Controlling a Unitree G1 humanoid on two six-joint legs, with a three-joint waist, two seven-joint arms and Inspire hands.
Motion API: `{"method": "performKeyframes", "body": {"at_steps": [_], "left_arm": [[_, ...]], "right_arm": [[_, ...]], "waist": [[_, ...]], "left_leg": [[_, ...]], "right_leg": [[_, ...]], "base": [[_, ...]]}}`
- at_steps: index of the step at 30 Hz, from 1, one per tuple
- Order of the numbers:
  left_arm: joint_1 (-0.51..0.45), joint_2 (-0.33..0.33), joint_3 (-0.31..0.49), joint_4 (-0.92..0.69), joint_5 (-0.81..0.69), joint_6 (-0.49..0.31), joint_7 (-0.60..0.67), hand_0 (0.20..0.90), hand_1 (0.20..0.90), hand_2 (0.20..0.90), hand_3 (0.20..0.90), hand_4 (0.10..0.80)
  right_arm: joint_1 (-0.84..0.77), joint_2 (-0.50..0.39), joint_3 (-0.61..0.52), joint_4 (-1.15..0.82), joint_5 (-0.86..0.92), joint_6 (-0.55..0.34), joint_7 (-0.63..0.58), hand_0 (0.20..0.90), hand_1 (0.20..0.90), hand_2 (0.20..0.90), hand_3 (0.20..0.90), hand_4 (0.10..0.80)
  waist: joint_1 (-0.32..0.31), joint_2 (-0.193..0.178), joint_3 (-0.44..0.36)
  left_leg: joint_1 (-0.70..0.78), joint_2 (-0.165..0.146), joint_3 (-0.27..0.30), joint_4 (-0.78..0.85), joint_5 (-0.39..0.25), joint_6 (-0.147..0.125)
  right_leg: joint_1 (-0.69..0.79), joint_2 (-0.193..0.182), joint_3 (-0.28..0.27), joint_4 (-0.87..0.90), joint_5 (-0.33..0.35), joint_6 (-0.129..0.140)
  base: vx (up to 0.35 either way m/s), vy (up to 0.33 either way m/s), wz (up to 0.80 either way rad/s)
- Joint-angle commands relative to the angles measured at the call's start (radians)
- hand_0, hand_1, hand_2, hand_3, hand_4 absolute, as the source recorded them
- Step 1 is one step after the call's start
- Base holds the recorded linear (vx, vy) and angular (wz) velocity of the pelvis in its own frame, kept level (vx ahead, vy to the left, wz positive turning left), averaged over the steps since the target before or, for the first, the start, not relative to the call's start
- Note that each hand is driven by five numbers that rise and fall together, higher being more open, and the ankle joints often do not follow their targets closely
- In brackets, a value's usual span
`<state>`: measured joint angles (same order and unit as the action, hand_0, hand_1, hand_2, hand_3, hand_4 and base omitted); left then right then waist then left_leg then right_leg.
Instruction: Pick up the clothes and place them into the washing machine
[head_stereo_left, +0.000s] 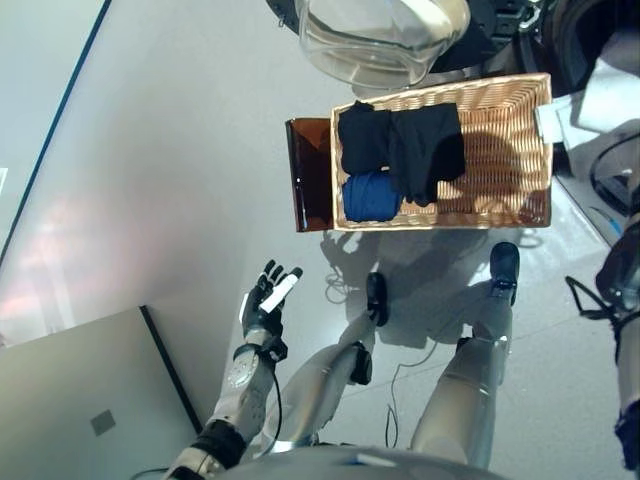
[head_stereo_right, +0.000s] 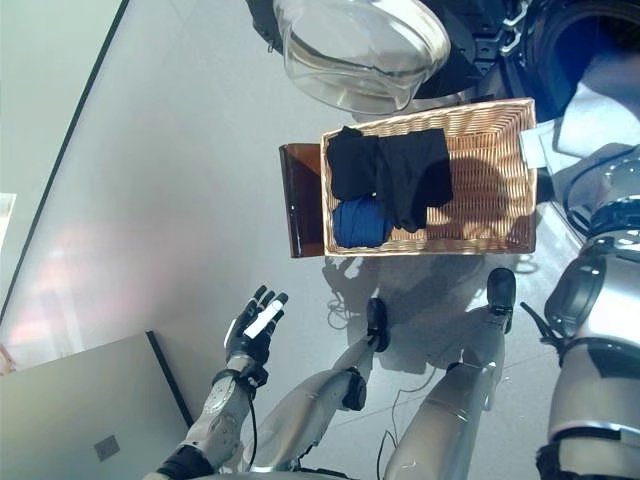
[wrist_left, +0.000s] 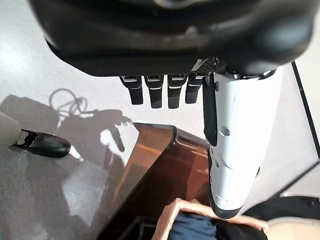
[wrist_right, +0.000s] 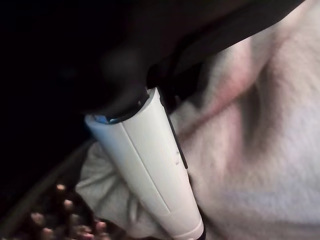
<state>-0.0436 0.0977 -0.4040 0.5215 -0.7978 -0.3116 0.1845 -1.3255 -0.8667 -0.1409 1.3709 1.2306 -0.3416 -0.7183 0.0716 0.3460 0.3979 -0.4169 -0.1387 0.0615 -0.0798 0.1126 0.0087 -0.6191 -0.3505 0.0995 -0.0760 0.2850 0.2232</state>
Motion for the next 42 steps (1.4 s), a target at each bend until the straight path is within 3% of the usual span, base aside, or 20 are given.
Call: {"method": "performKeyframes", "body": {"at_steps": [1,9,18,27,37,42], "left_arm": [[0.072,0.098,0.032,-0.087,0.007,-0.067,0.026,0.9,0.9,0.9,0.9,0.8],[0.071,0.117,0.047,-0.105,0.009,-0.067,0.042,0.9,0.9,0.9,0.9,0.8],[0.067,0.113,0.051,-0.105,0.006,-0.07,0.055,0.9,0.9,0.9,0.9,0.8],[0.058,0.109,0.059,-0.111,0.019,-0.08,0.055,0.9,0.9,0.9,0.9,0.8],[0.006,0.091,0.115,-0.11,0.049,-0.112,0.109,0.9,0.9,0.9,0.9,0.8],[-0.005,0.091,0.138,-0.108,0.062,-0.119,0.125,0.9,0.9,0.9,0.9,0.8]], "right_arm": [[-0.116,-0.24,0.267,-0.041,-0.213,0.018,0.043,0.9,0.9,0.9,0.9,0.8],[-0.155,-0.217,0.366,0.017,-0.352,0.115,0.014,0.9,0.9,0.9,0.9,0.8],[-0.15,-0.189,0.393,0.032,-0.407,0.135,0.009,0.9,0.9,0.9,0.9,0.8],[-0.089,-0.134,0.463,0.003,-0.624,0.192,0.014,0.9,0.9,0.9,0.9,0.8],[0.12,0.102,0.382,-0.236,-0.916,0.202,-0.169,0.9,0.9,0.9,0.9,0.8],[0.202,0.168,0.369,-0.329,-1.044,0.243,-0.202,0.9,0.9,0.9,0.9,0.8]], "waist": [[-0.043,0.027,0.002],[-0.039,0.0,0.004],[-0.037,-0.011,0.001],[-0.037,-0.023,0.004],[-0.054,-0.071,0.027],[-0.06,-0.096,0.039]], "left_leg": [[0.028,0.099,0.004,-0.007,-0.058,-0.116],[0.018,0.1,0.007,0.01,-0.062,-0.11],[0.019,0.106,0.011,0.013,-0.061,-0.111],[0.033,0.114,0.012,0.009,-0.057,-0.113],[0.019,0.131,0.004,0.058,-0.069,-0.11],[0.004,0.136,-0.006,0.1,-0.08,-0.108]], "right_leg": [[-0.019,0.023,0.018,0.2,-0.219,-0.035],[-0.022,0.027,0.02,0.198,-0.211,-0.039],[-0.014,0.035,0.019,0.194,-0.209,-0.043],[-0.001,0.045,0.015,0.193,-0.208,-0.047],[0.014,0.064,0.005,0.198,-0.203,-0.054],[0.027,0.065,-0.006,0.2,-0.201,-0.056]], "base": [[0.0,0.0,0.0],[0.0,0.0,0.0],[0.0,0.0,0.0],[0.0,0.0,0.0],[-0.025,-0.01,-0.08],[-0.023,-0.009,-0.01]]}}
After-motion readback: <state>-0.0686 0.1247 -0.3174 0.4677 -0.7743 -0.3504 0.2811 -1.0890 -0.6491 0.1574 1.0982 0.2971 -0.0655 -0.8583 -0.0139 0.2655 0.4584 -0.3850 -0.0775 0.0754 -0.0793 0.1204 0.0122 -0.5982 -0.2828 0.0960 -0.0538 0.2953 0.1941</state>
